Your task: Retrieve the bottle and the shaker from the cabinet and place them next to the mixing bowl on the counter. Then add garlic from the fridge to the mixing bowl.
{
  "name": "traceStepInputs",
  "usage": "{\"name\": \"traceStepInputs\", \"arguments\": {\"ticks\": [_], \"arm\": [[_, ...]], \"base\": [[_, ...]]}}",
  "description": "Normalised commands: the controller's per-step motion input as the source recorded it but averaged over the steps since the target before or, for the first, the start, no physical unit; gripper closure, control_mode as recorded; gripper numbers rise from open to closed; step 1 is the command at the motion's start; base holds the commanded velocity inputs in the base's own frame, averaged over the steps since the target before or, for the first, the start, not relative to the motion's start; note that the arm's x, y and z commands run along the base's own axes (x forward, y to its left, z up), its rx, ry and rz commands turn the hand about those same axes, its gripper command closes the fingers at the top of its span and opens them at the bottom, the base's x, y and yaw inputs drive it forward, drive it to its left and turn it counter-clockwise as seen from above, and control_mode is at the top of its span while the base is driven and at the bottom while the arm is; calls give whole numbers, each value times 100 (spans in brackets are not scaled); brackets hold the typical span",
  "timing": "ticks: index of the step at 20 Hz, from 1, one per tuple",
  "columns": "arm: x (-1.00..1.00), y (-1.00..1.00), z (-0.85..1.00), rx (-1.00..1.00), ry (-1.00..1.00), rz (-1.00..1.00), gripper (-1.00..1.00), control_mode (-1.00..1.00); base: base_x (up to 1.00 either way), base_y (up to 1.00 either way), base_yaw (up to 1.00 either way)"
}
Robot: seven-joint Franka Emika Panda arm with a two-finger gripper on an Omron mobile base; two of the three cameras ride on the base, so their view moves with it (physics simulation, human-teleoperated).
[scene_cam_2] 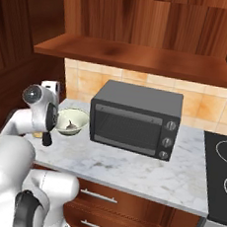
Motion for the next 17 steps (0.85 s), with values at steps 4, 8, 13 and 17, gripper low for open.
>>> {"name": "traceStepInputs", "arguments": {"ticks": [4,8,13,17], "arm": [[-69,-28,71,6,-25,0,-100,-100],[-86,-49,53,12,-6,0,-100,-100],[-99,-54,31,12,0,0,-100,-100],[-100,-43,26,10,8,-5,-100,-100]], "base": [[0,0,0],[0,0,0],[0,0,0],[0,0,0]]}}
